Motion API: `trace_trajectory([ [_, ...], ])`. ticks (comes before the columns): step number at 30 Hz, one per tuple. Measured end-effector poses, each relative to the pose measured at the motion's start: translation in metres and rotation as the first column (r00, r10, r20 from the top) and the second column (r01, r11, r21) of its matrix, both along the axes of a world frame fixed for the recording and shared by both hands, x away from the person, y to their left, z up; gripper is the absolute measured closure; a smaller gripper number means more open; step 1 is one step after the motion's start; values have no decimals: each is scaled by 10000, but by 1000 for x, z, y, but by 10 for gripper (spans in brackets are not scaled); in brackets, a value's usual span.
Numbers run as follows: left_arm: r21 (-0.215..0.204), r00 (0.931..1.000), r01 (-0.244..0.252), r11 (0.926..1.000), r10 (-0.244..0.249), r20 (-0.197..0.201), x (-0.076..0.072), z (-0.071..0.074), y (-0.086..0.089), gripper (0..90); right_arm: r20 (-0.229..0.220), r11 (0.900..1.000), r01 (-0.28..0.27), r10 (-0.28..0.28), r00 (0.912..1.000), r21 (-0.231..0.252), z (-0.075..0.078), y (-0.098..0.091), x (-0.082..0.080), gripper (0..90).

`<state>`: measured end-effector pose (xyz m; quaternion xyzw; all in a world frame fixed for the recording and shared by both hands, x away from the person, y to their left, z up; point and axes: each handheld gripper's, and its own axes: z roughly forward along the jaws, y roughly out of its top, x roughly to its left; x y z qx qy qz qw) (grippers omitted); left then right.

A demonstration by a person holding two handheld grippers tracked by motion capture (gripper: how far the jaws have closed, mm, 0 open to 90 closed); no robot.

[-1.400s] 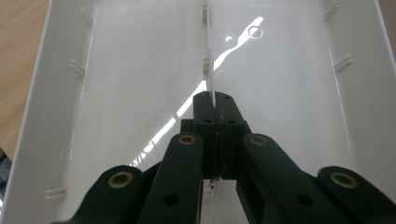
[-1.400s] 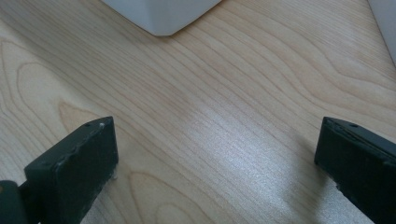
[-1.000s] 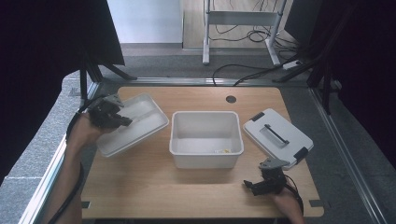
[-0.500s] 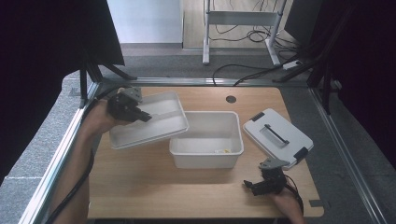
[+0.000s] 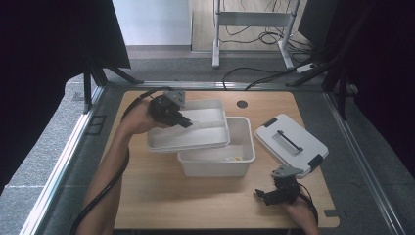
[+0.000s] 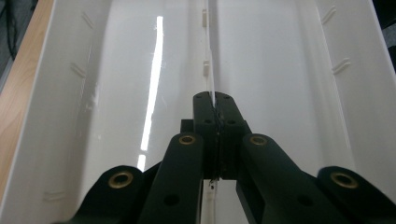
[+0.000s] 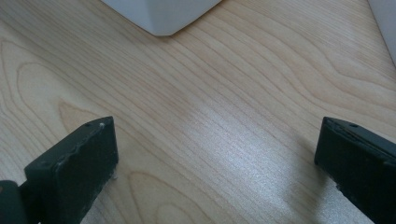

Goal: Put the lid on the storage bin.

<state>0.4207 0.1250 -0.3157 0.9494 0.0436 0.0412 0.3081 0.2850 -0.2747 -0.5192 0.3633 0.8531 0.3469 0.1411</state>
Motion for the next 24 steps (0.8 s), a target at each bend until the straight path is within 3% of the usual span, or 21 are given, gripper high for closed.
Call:
trace_trajectory([
  [5,-71,9986,531,9986,-531,-63,6,-6,-36,889,-22,10000,9,-9,10000,7,0,0,0,0],
  [12,-152,9954,934,9955,-937,-189,13,-19,-66,890,40,10000,-24,24,10000,-11,0,0,0,0],
  [24,-21,9938,1019,9948,-1019,-437,18,-52,-79,889,57,10000,-52,52,10000,-38,0,0,0,0],
])
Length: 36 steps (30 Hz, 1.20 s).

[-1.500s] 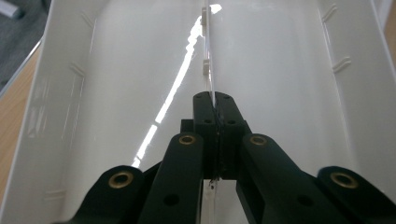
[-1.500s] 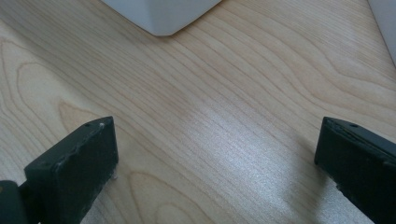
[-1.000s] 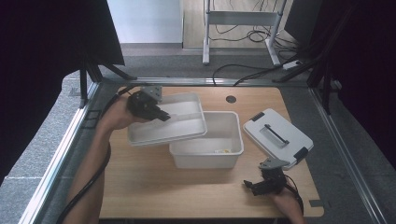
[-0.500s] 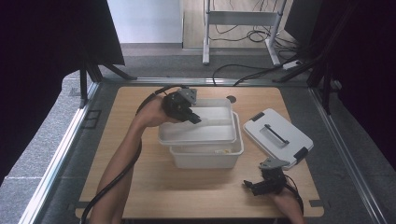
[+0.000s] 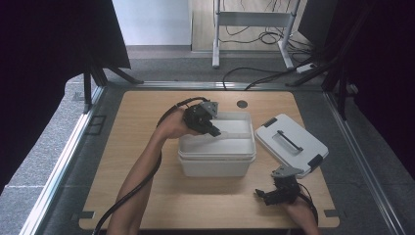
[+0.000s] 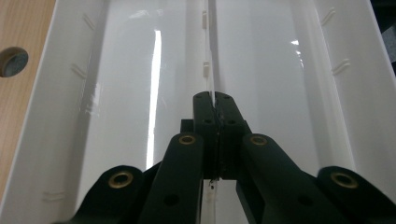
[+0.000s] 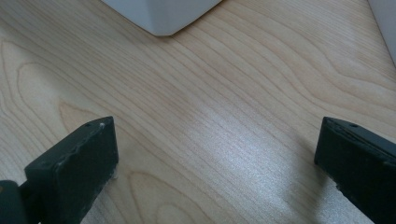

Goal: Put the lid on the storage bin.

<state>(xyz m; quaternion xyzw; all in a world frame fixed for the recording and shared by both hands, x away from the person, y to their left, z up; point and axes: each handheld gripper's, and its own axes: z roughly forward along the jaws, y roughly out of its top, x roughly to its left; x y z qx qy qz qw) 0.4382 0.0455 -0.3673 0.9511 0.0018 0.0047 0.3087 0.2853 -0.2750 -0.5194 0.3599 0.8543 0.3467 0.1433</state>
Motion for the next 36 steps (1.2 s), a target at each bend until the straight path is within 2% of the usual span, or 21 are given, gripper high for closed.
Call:
trace_trajectory([
  [4,242,10000,-49,9997,50,-28,-1,-6,-2,889,-37,10000,11,-11,10000,13,0,0,0,0],
  [6,314,10000,-72,9995,71,40,-2,-10,-3,889,-65,10000,19,-19,10000,21,0,0,0,0],
  [7,489,9998,-138,9987,132,126,-4,-13,-5,889,-67,10000,21,-20,10000,18,0,0,0,0],
  [14,481,9994,-338,9983,334,101,-4,-15,-4,885,-61,10000,10,-10,10000,24,0,0,0,0],
  [15,551,9985,-522,9971,512,186,-5,-15,-4,859,-46,10000,8,-8,10000,27,0,0,0,0],
  [16,551,9985,-522,9971,512,186,-5,-15,-4,787,-46,10000,8,-8,10000,27,0,0,0,0],
  [17,383,9966,-811,9960,805,176,-4,-16,-2,722,-55,10000,-12,13,10000,53,0,-1,0,0],
  [18,383,9966,-811,9960,805,176,-4,-16,-2,661,-55,10000,-12,13,10000,53,0,-1,0,0],
  [19,210,9925,-1170,9929,1162,373,-4,-13,1,602,-43,10000,-32,32,10000,75,1,-2,0,12],
  [23,0,9870,-1557,9878,1556,403,-5,-9,7,421,-132,10000,20,-19,9999,76,2,-3,1,33],
  [26,-251,9762,-2062,9782,2074,626,-11,-5,12,284,-182,10000,23,-23,9998,-4,3,-3,1,37],
  [28,-335,9739,-2165,9757,2182,629,-12,-3,15,204,-177,10000,23,-24,9998,-42,3,-2,1,37],
  [29,-603,9679,-2416,9685,2450,569,-15,0,20,175,-203,10000,49,-49,9998,-36,3,-2,1,37],
  [30,-603,9679,-2416,9685,2450,569,-15,0,20,157,-203,10000,49,-49,9998,-36,3,-2,1,37],
  [31,-879,9585,-2731,9580,2787,593,-18,3,29,136,-191,10000,17,-18,9998,-48,3,-2,1,38],
  [32,-879,9585,-2731,9580,2787,593,-18,3,29,136,-191,10000,17,-18,9998,-48,3,-2,1,38],
  [33,-1020,9518,-2949,9501,3016,567,-20,5,34,133,-196,10000,-2,1,9998,-54,4,-3,1,40],
  [34,-1312,9352,-3389,9316,3488,615,-23,10,45,116,-206,10000,-6,5,9998,-45,4,-3,1,41],
  [35,-1312,9352,-3389,9316,3488,615,-23,10,45,92,-229,10000,6,-6,9997,-34,4,-3,1,43],
  [36,-1459,9278,-3550,9234,3671,658,-25,12,51,92,-229,10000,6,-6,9997,-34,4,-3,1,43],
])
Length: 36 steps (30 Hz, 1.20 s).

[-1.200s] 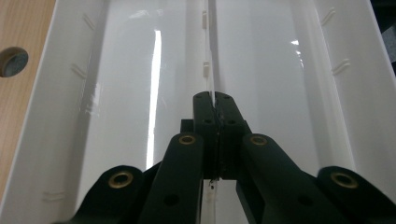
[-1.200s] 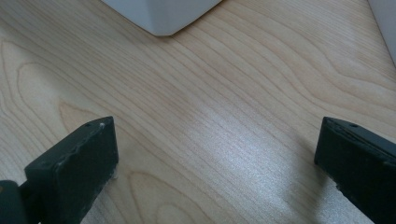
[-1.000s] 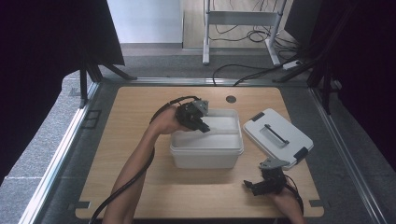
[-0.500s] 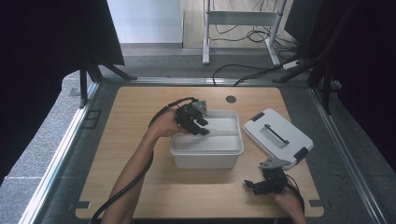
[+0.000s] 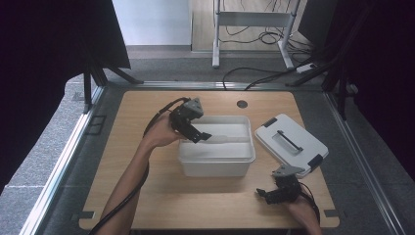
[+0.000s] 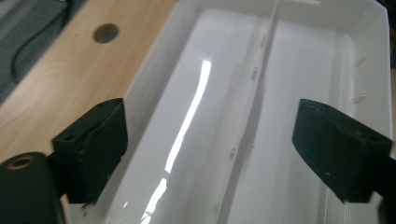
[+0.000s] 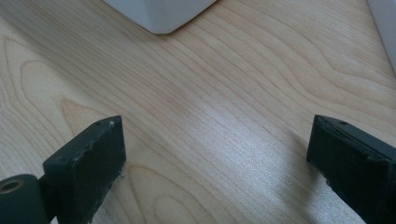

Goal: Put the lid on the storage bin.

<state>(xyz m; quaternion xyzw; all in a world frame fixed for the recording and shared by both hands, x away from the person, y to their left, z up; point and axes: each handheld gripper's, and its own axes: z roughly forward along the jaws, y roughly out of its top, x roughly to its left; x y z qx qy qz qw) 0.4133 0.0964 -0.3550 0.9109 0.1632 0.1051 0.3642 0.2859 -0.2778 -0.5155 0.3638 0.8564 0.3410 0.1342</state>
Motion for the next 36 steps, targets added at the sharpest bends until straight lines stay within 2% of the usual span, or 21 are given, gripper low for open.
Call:
trace_trajectory([
  [1,-247,9996,-288,9993,287,-13,-4,3,12,46,-28,10000,-16,16,10000,-10,0,0,0,44],
  [3,-99,9979,-629,9980,630,119,-9,6,23,0,-48,10000,-15,15,10000,31,0,0,0,44],
  [7,-111,9938,-1072,9942,1074,291,-19,8,41,0,-26,10000,-12,12,10000,52,0,0,-1,45],
  [10,-237,9879,-1483,9887,1492,415,-29,9,60,0,-41,10000,-5,5,10000,76,1,0,-1,50],
  [11,-209,9818,-1809,9833,1818,556,-36,6,72,0,-41,10000,-5,5,10000,74,1,0,-1,50],
  [12,-209,9818,-1809,9833,1818,556,-36,6,72,0,-41,10000,-5,5,10000,74,1,0,-1,50],
  [15,-235,9734,-2200,9752,2210,603,-45,-1,89,0,-57,10000,0,0,10000,76,1,0,-2,50],
  [16,-217,9651,-2539,9670,2547,603,-51,-7,99,0,-52,10000,6,-6,10000,78,1,0,-2,50],
  [18,-245,9619,-2664,9635,2674,564,-53,-11,104,0,-43,10000,6,-6,10000,73,1,0,-2,50],
  [19,-92,9516,-3015,9534,3015,595,-58,-19,111,0,-7,10000,14,-14,10000,66,0,0,-2,50],
  [20,-92,9516,-3015,9534,3015,595,-58,-19,111,0,-7,10000,14,-14,10000,66,0,0,-2,50],
  [21,155,9399,-3350,9421,3330,751,-63,-29,116,0,-23,10000,0,0,10000,92,0,0,-2,49],
  [24,472,9236,-3781,9246,3733,873,-70,-46,121,0,-16,10000,-9,9,10000,56,0,0,-2,49],
  [26,478,9215,-3839,9221,3793,837,-72,-52,122,0,-38,10000,11,-11,10000,69,0,0,-2,49],
  [27,382,9155,-3996,9159,3966,679,-76,-65,125,0,-49,10000,10,-10,10000,67,0,0,-2,52],
  [30,349,9113,-4106,9111,4089,476,-80,-77,127,0,-67,10000,-6,6,10000,89,1,0,-3,56],
  [31,257,9060,-4228,9058,4220,315,-83,-89,129,0,-62,9999,-29,30,10000,105,1,0,-2,56],
  [32,257,9060,-4228,9058,4220,315,-83,-89,129,0,-62,9999,-29,30,10000,105,1,0,-2,56],
  [33,277,9011,-4336,9007,4332,192,-87,-100,129,0,-73,9999,-75,76,9999,148,2,0,-2,56],
  [34,277,9011,-4336,9007,4332,192,-87,-100,129,0,-73,9999,-75,76,9999,148,2,0,-2,56],
  [36,265,8957,-4446,8953,4446,60,-91,-115,128,0,-50,9997,-143,144,9999,212,5,1,-2,57],
])
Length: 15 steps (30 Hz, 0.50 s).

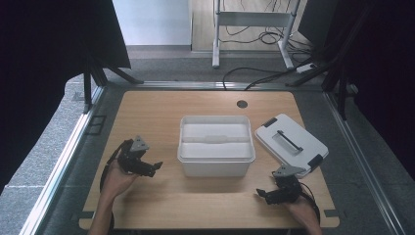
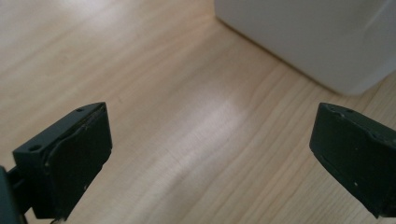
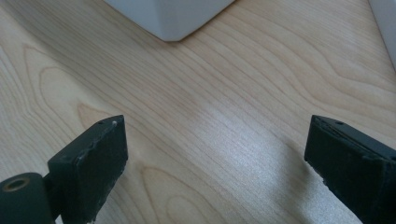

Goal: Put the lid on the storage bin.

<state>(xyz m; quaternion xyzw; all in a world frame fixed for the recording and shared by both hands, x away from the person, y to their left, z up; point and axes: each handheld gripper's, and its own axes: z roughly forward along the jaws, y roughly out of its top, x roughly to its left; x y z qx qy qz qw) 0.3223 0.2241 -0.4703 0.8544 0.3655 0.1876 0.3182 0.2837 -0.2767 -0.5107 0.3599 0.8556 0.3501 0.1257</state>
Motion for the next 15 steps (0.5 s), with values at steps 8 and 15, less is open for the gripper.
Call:
trace_trajectory([
  [8,-318,9999,-91,9995,86,-140,-8,-24,-6,0,6,9999,-146,146,9999,15,13,3,3,60],
  [15,-312,9995,-21,9995,11,-302,-10,-33,-10,0,171,9997,-225,224,9996,43,35,0,11,62],
])
